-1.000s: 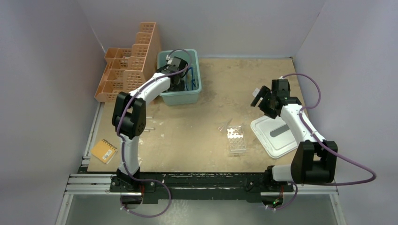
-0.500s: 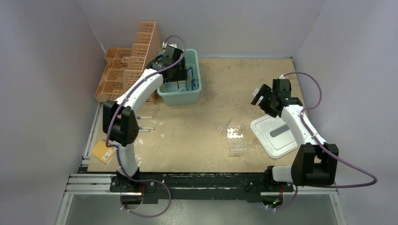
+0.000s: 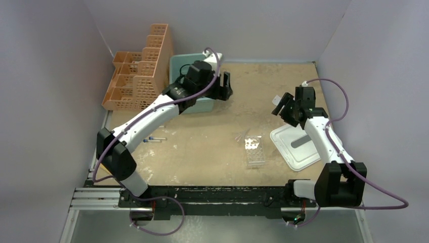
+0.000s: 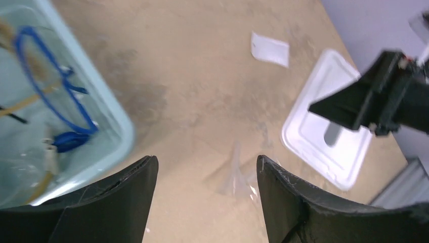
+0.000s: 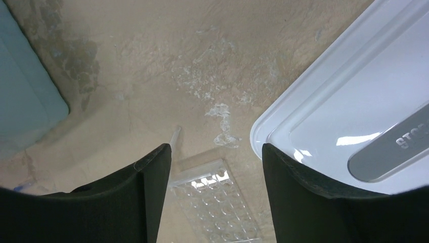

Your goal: Organize the chemistry lab equipment

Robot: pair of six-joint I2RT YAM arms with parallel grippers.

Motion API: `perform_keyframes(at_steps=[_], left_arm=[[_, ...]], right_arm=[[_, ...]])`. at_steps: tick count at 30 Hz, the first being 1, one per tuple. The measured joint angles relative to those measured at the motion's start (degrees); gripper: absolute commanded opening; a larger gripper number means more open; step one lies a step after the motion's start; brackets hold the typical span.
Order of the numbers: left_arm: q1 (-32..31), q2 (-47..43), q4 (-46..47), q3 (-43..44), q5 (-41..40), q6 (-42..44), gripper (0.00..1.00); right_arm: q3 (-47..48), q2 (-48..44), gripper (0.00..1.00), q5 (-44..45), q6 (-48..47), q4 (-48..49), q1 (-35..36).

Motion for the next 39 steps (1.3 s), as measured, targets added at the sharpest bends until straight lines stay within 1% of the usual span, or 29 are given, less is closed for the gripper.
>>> perform_keyframes(at_steps=[2,7,13,15,19,23,30,39], left_arm=[[-1.90,1.01,1.07,-1.51,2.71,0.00,0.64],[-4.33,5.81,2.84,-3.37,7.63,-0.02,0.63],[-7.23,15.23,2.56,-2.45,10.95,0.04,0.57],[-8.02,18.12,2.43,-1.90,11.26,0.50,0.55],[-9.33,23.96,1.79,0.72,11.26,1.42,0.47],[-9.73,28.46,1.51,4.39,10.99,2.49,0.47],[-9.73,33.14,1.46,8.83,13.22,2.95,0.46],[-10.34,35.74,-2.03,9.77,11.89,5.66,0.43]], right_arm=[[-0.74,0.00,0.67,-0.35,0.07,0.02,0.00],[-2.69,0.00,0.66,-0.55,0.48,0.00,0.00],[-3.61,-0.02,0.66,-1.16,0.59,0.07,0.00],[-3.74,-0.04,0.66,-1.62,0.59,0.07,0.00],[-4.50,-0.63,0.66,-1.79,0.57,0.07,0.00],[-5.99,-2.10,0.66,-1.73,0.59,0.04,0.00],[-6.75,-2.97,0.66,-1.55,0.68,0.02,0.00],[-6.95,-2.97,0.66,-1.33,0.63,0.04,0.00]])
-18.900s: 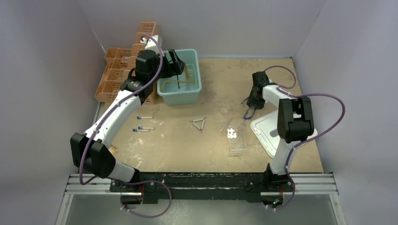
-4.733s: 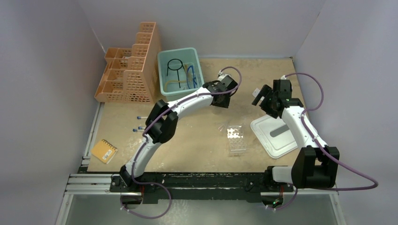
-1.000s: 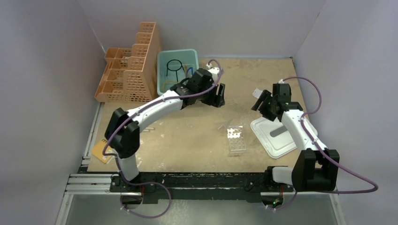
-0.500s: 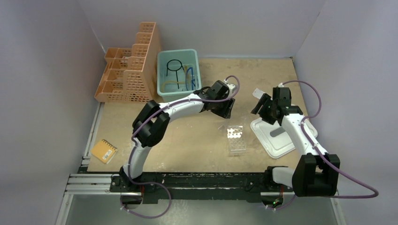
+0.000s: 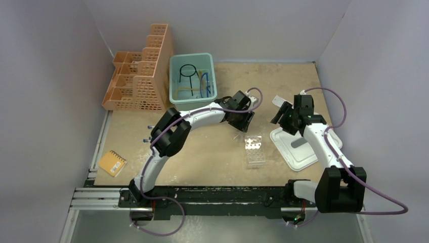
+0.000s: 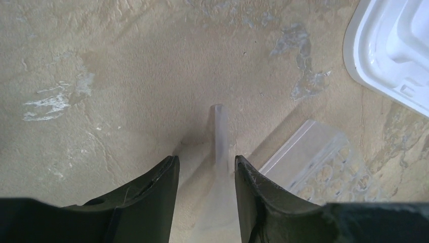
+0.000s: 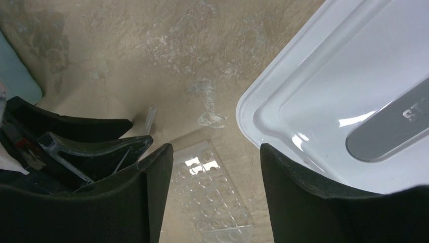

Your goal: Organize the chemistry lab equipment

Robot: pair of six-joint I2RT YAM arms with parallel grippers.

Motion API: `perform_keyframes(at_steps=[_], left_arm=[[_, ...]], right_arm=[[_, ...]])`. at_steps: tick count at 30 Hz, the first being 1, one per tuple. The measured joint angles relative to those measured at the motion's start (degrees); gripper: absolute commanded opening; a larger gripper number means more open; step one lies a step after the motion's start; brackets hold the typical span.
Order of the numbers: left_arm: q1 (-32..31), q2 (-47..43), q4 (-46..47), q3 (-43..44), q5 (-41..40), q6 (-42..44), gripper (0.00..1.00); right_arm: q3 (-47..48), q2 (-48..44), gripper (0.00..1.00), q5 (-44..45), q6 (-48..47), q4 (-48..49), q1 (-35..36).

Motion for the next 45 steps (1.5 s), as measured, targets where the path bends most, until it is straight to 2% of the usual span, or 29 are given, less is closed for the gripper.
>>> perform_keyframes(at_steps=[9,13,14,24,32,37,40,45], left_arm=[[-2.58,1.20,-4.44,2.67,-7.52,3.30,0.24],[-2.75,1.38,-6.71,3.32,-11.15,5.31,0.03],[-2.73,1.38,-7.06,3.37,-11.80,5.57,0.00],[-2.12,0.57,-11.30,4.50,-14.67,8.35,0.00],[0.22,-8.26,-11.02,8.48,-14.73,7.15,0.00],[5.03,-15.04,-8.04,10.88,-16.79,3.98,0.00],[9.40,-17.99,-6.49,11.06,-20.79,1.70,0.00],[15.50,-18.43,-6.51,11.56,-26.67,-1.07,0.00]], right_arm=[[0.00,0.00,0.66,0.09,0.02,0.00,0.00],[0.00,0.02,0.66,0.66,0.02,0.00,0.00],[0.00,0.02,0.66,0.83,0.00,0.00,0.00],[0.94,-1.40,0.66,3.08,-0.22,-1.86,0.00],[4.17,-3.43,0.66,4.33,-0.20,-2.36,0.00],[4.17,-3.26,0.66,4.66,-0.17,-2.60,0.00],[4.22,-2.93,0.66,4.94,-0.15,-2.60,0.00],[4.22,-1.57,0.66,5.18,-0.13,-2.60,0.00]])
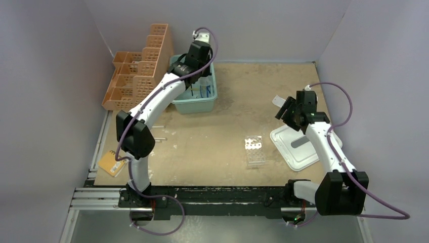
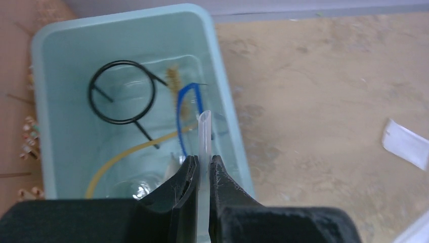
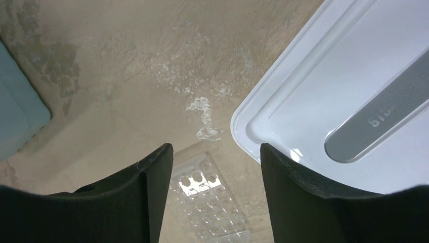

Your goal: Organize the chemistry lab equipment

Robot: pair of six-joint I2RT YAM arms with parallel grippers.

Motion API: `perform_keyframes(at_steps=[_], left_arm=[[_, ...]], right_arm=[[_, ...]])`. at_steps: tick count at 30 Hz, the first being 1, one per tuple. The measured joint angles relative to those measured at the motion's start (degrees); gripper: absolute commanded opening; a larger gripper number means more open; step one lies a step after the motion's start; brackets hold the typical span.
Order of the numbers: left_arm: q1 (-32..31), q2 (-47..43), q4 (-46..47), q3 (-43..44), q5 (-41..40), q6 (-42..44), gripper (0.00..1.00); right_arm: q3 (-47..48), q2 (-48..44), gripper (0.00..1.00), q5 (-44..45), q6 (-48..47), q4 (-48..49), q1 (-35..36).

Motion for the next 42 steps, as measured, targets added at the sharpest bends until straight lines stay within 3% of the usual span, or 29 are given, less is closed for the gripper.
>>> perform_keyframes(at_steps=[7,20,31,37,42], left_arm=[[2.78,5.53,-1.64,0.17,-7.23,-4.24,0.00],[4.59,11.34,-3.10,-3.48,-6.64,-7.43,0.03],[4.61,12.41,-2.51,-5.35,-3.45,-8.68,0.30],[4.63,13.16,-6.08,-2.34,-1.01,-8.39,0.52],[4.90,12.48,-6.84,-1.16,0.96,-8.26,0.59]], right_arm=[[0.00,1.99,0.66,-0.04,0.42,0.07,0.00],[0.02,3.32,0.66,-0.04,0.61,0.28,0.00],[2.75,6.25,0.66,0.11,0.13,0.48,0.00],[6.93,9.70,0.67,1.11,-0.57,1.46,0.00],[14.19,16.33,0.68,3.43,-1.46,2.10,-0.76]])
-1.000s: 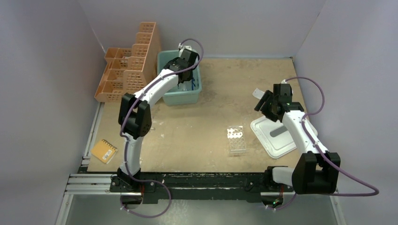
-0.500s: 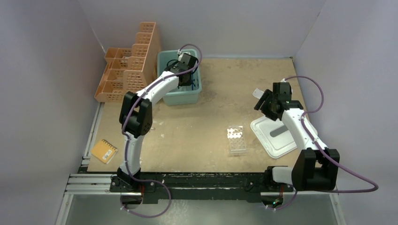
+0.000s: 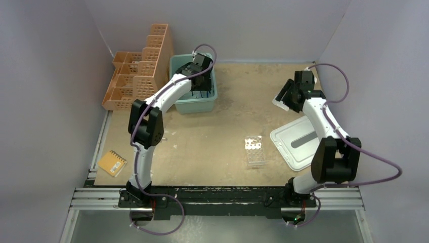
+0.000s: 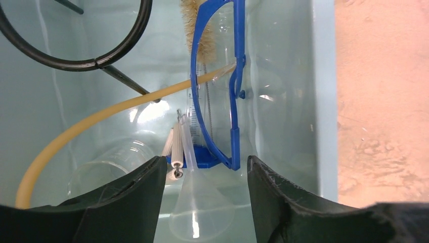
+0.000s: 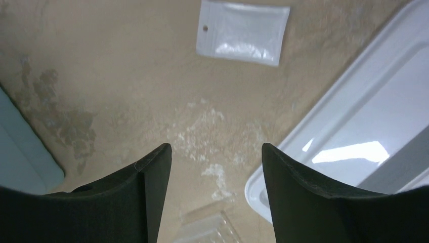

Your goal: Organize the chemistry lab equipment

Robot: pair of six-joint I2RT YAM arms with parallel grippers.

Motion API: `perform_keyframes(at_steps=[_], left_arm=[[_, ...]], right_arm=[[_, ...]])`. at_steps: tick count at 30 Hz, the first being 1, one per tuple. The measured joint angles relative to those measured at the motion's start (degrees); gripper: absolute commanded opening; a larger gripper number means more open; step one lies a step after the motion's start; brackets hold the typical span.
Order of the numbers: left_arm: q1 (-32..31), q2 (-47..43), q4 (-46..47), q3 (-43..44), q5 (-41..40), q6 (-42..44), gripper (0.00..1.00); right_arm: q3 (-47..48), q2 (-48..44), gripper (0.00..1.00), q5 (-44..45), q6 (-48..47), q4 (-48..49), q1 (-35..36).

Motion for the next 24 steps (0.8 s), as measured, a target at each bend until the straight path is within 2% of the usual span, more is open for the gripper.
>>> perform_keyframes(at_steps=[8,15,18,24], left_arm=[[0.44,-8.90,-0.20,-1.79,7.74,0.72,0.61],[-0.42,-25.22,6.51,-14.16,22.60,3.08,0.61],[-2.45,-28.74,9.40,-18.71,26.45,3.32,0.61],[-8.52,-29.11,11.34,-23.06,29.33,4.48,0.60]], right_arm=[[14.64,17.18,0.70,3.13,-2.75,1.64,-3.32],[24.02,32.72,0.75,0.90,-6.47,-0.59,-7.58],[24.20,34.69,0.75,-0.02,-7.23,-1.84,-9.01],[24.55,35.21,0.70,-3.63,-8.39,-1.81,-10.88]])
